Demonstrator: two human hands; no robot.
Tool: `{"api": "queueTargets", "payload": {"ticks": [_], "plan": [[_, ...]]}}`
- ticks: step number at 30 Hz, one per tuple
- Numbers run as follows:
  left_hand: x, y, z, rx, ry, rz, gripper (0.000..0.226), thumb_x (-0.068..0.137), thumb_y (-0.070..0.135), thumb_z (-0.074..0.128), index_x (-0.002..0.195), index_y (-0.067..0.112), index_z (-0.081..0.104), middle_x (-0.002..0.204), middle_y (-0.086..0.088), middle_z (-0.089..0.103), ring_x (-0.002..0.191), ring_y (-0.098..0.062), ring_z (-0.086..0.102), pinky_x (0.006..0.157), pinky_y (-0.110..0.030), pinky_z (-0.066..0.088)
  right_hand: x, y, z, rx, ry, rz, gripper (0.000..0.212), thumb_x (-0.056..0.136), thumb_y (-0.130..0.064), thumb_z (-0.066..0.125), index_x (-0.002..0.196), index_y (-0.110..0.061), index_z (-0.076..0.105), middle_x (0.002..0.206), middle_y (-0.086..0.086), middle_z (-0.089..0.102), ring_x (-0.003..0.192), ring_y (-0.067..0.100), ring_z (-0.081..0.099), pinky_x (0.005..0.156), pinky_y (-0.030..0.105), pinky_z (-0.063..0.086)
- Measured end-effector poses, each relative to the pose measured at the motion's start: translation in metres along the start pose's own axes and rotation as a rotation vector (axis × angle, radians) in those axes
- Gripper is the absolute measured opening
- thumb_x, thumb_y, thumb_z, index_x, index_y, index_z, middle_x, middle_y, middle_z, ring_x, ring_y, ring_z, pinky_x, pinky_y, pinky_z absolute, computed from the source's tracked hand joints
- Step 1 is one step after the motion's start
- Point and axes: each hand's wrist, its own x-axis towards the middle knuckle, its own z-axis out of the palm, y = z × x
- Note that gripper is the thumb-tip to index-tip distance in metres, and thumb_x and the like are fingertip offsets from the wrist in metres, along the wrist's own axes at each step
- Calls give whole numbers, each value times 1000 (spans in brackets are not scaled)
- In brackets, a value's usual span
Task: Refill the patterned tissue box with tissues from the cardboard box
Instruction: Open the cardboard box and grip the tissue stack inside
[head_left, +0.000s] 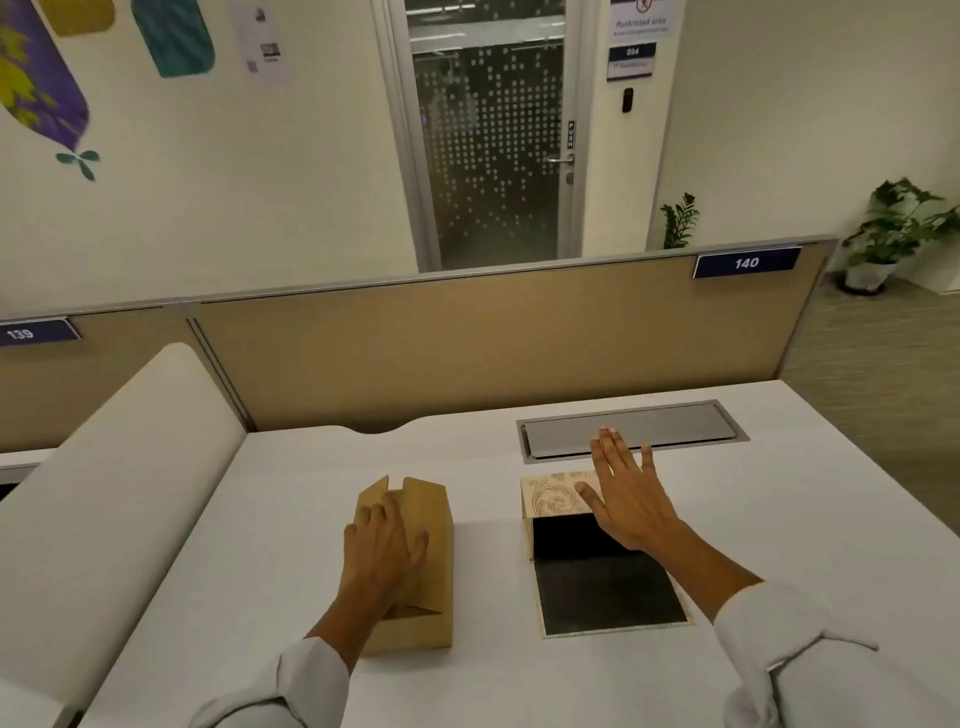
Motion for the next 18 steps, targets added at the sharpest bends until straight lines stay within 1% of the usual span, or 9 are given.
{"api": "queueTargets", "payload": {"ticks": [4, 5, 7, 9, 10, 12, 14, 16, 18], "plan": [[-2, 8, -3, -263, -145, -194, 75, 86, 53, 56, 137, 7, 29, 128, -12, 58, 113, -30, 56, 87, -41, 51, 3, -29, -13, 106, 73, -32, 78, 95, -63, 14, 157, -17, 5, 166, 6, 0, 153, 24, -2, 118, 54, -10], [-3, 12, -6, -352, -163, -215, 68, 86, 50, 58, 132, 6, 36, 122, -12, 61, 105, -29, 60, 81, -38, 52, 4, -40, -15, 164, 97, -74, 73, 98, -59, 20, 156, -16, 14, 166, 7, 12, 152, 25, 9, 120, 53, -4], [-6, 17, -11, -487, -119, -208, 42, 88, 43, 61, 108, 8, 51, 101, -10, 67, 83, -22, 61, 70, -33, 52, 4, -69, -24, 348, 136, -145, 60, 100, -49, 34, 150, -15, 35, 155, 8, 40, 143, 26, 35, 119, 45, 19], [-10, 24, -15, -618, -53, -172, 24, 89, 33, 61, 86, 12, 51, 78, -6, 62, 68, -18, 57, 63, -32, 51, 4, -101, -34, 528, 142, -192, 45, 99, -37, 45, 136, -15, 54, 135, 7, 61, 124, 23, 56, 106, 36, 41], [-13, 27, -16, -688, -31, -138, 18, 91, 28, 60, 85, 14, 49, 72, -5, 59, 64, -17, 56, 60, -30, 48, 5, -118, -39, 592, 138, -225, 37, 98, -32, 48, 129, -14, 60, 126, 6, 67, 113, 20, 62, 99, 33, 49], [-21, 33, -18, -814, -17, -34, 9, 93, 18, 55, 92, 20, 46, 67, -4, 58, 60, -14, 54, 53, -23, 42, 6, -151, -46, 680, 114, -304, 29, 96, -23, 49, 117, -12, 67, 114, 6, 72, 100, 17, 66, 89, 32, 55], [-31, 36, -14, -903, -54, 102, 15, 93, 9, 50, 88, 24, 50, 65, 2, 57, 57, -10, 52, 52, -20, 40, 10, -178, -48, 722, 73, -356, 28, 96, -17, 48, 112, -11, 69, 110, 7, 73, 96, 18, 66, 87, 30, 56], [-39, 36, -5, -918, -147, 196, 25, 94, 7, 46, 76, 24, 51, 62, 7, 54, 55, -8, 50, 50, -13, 41, 13, -201, -43, 716, -7, -352, 27, 96, -16, 48, 113, -11, 69, 111, 7, 73, 98, 20, 66, 88, 29, 55], [-41, 29, 3, -844, -243, 225, 22, 97, 10, 45, 81, 21, 55, 67, 8, 57, 56, -6, 53, 51, -9, 43, 18, -217, -31, 602, -145, -315, 25, 96, -14, 50, 113, -11, 68, 111, 9, 71, 97, 25, 66, 87, 32, 56]]}}
